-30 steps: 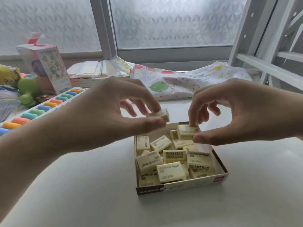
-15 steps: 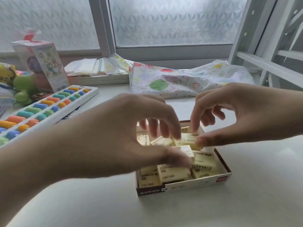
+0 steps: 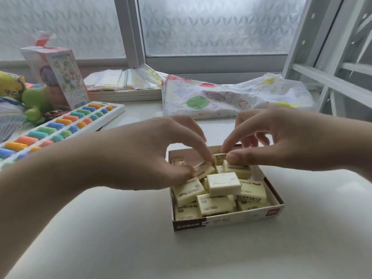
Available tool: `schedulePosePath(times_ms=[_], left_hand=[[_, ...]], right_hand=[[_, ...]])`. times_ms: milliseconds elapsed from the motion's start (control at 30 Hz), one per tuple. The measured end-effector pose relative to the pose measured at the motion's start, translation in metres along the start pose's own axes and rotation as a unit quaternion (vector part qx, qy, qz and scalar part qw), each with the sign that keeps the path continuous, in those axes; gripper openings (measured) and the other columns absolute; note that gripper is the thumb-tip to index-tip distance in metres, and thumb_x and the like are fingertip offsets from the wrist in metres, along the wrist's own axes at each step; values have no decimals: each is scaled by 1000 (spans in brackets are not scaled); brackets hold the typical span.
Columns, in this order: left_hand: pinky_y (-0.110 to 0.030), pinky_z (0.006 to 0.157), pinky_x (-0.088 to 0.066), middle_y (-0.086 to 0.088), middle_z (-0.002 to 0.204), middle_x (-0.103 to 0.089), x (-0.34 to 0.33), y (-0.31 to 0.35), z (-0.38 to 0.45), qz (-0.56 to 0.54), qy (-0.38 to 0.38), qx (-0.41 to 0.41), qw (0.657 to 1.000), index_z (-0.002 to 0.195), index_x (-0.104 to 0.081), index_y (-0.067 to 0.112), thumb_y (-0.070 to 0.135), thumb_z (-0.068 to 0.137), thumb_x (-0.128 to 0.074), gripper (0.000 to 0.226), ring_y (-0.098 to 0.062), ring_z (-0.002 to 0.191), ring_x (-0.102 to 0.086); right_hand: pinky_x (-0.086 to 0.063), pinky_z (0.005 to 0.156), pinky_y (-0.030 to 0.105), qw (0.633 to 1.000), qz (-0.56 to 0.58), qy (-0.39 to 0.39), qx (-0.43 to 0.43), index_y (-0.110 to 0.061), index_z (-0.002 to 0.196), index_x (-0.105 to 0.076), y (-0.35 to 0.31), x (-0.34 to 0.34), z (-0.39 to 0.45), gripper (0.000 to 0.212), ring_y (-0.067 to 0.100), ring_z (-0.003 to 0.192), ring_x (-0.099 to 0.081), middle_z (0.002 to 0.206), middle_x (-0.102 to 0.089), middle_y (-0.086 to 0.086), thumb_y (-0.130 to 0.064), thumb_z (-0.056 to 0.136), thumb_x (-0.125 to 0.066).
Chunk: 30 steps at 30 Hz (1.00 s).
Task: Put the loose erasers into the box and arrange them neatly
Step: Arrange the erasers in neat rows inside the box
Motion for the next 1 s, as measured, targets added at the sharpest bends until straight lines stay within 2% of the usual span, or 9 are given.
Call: schedulePosePath(times_ms=[133, 267, 400, 567, 633, 700, 800, 900, 1000], left_hand=[[-26, 104, -46, 30, 120, -57, -2, -11, -1, -8, 18, -4, 1000, 106, -62, 53, 73, 64, -56, 46, 5, 116, -55], [-16, 98, -42, 31, 116, -54, 2, -13, 2, 28, 13, -34, 999, 103, -71, 46, 63, 76, -64, 32, 7, 116, -52], [-6, 87, -39, 31, 115, -52, 5, -10, 1, 79, 46, -61, 994, 97, -72, 42, 67, 75, -61, 35, 8, 113, -51], [4, 72, -38, 31, 117, -49, 2, -10, 1, 58, 26, -65, 996, 111, -69, 49, 57, 83, -62, 31, 10, 112, -48], [0, 79, -39, 30, 118, -51, 0, -9, 1, 37, 0, -60, 998, 115, -67, 51, 53, 86, -60, 31, 10, 112, -49], [-14, 92, -45, 27, 117, -57, 7, -9, -1, 0, 6, -61, 998, 109, -70, 49, 49, 87, -60, 25, 6, 112, -55], [-32, 89, -55, 19, 108, -66, 25, -13, -6, -43, 44, -48, 997, 92, -76, 41, 41, 84, -58, 20, 1, 103, -65], [-30, 84, -56, 20, 103, -66, 26, -17, -9, -5, 20, -26, 999, 90, -76, 41, 45, 82, -61, 17, 7, 98, -65], [-28, 79, -57, 22, 98, -69, 20, -17, -10, 20, -10, -5, 1000, 90, -74, 42, 54, 81, -63, 19, 10, 90, -66]], right_hand=[[-38, 68, 18, 1000, -12, -10, -4, -50, 91, -72, -2, -1, -1, 43, 2, 88, -54, 91, -58, -19, -80, 64, -57], [-39, 69, 19, 1000, -11, -2, -17, -48, 88, -72, -1, 1, -2, 49, 3, 88, -54, 92, -57, -18, -84, 58, -58], [-38, 69, 18, 1000, -24, 4, -14, -48, 88, -71, 0, 1, -3, 48, 3, 90, -54, 94, -57, -19, -84, 60, -57], [-40, 69, 20, 1000, -18, 11, -4, -49, 87, -71, 0, 1, -2, 43, 4, 90, -54, 94, -57, -19, -81, 63, -57], [-42, 70, 22, 1000, -16, 12, 0, -50, 87, -71, 0, 1, -2, 41, 5, 90, -55, 94, -58, -18, -81, 64, -56], [-46, 71, 28, 999, -15, 27, 16, -48, 88, -73, -2, 2, -1, 38, 9, 88, -56, 92, -60, -15, -76, 69, -55], [-50, 70, 36, 995, 17, 90, 50, -40, 89, -77, -8, 9, -1, 32, 16, 81, -57, 83, -60, -8, -63, 77, -58], [-49, 68, 33, 993, 40, 87, 68, -39, 88, -79, -20, 6, 3, 28, 16, 77, -57, 78, -59, -6, -59, 77, -63], [-49, 67, 24, 998, 16, 20, 55, -46, 90, -78, -36, -3, 12, 27, 10, 80, -58, 83, -60, -10, -64, 74, -63]])
Point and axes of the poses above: each hand's wrist, its own z-axis towards the middle knuckle, its own x-axis out of the back of the hand, y = z × x, the point moved 5 cm from there along z, towards the middle knuckle
